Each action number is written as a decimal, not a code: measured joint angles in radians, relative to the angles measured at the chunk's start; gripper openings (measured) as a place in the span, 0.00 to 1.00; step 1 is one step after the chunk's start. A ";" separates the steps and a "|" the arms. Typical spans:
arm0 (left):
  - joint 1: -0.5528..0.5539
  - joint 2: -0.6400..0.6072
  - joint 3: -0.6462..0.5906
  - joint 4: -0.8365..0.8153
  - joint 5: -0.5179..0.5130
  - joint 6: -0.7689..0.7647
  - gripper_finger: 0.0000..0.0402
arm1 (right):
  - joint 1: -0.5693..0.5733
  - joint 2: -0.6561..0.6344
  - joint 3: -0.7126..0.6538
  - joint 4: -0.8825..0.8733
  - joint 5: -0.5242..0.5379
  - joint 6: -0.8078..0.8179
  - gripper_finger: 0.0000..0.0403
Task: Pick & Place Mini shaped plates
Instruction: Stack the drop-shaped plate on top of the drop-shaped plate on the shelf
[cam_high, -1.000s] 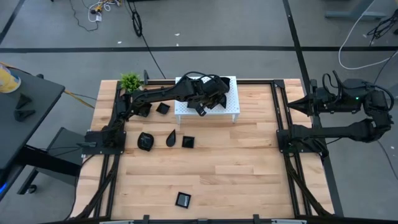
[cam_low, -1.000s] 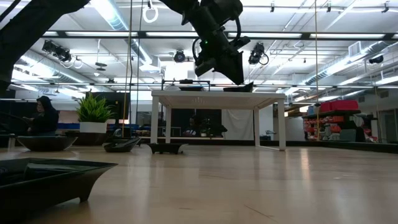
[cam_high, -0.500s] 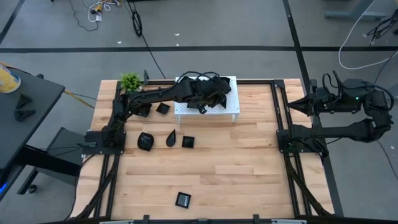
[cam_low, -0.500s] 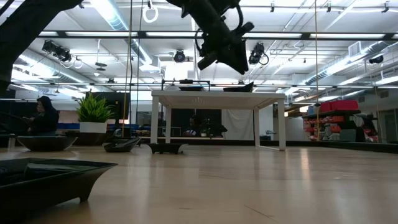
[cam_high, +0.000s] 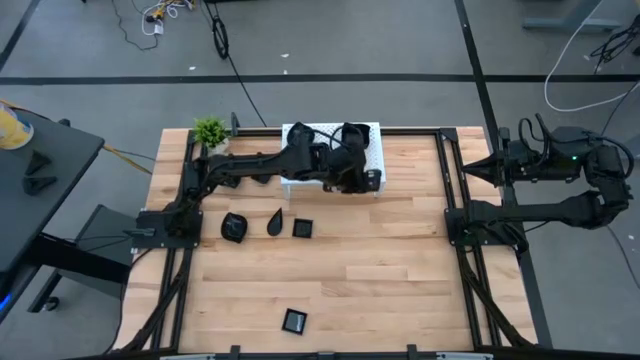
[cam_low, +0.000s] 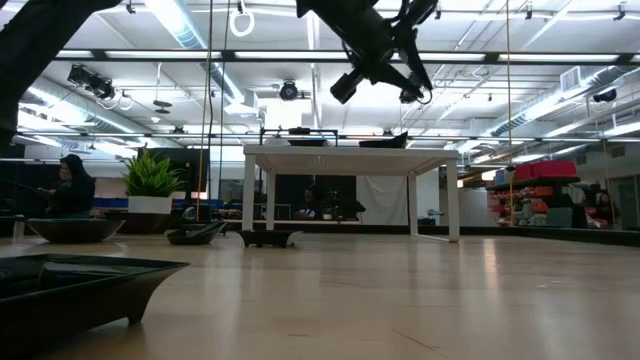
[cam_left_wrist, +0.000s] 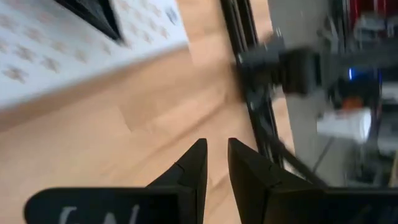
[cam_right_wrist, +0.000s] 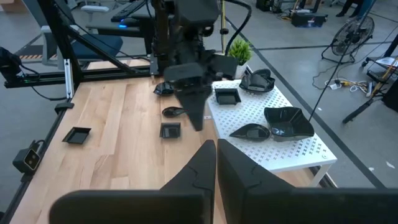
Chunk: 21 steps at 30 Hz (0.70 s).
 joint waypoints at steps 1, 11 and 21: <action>-0.008 0.000 0.000 -0.001 0.020 0.021 0.17 | 0.000 0.000 0.000 0.000 0.000 0.000 0.05; -0.086 -0.013 -0.001 -0.161 0.095 0.210 0.17 | 0.000 0.000 0.000 0.000 0.000 0.000 0.05; -0.141 -0.031 -0.003 -0.235 0.092 0.416 0.17 | 0.000 0.000 0.000 0.000 0.000 0.000 0.05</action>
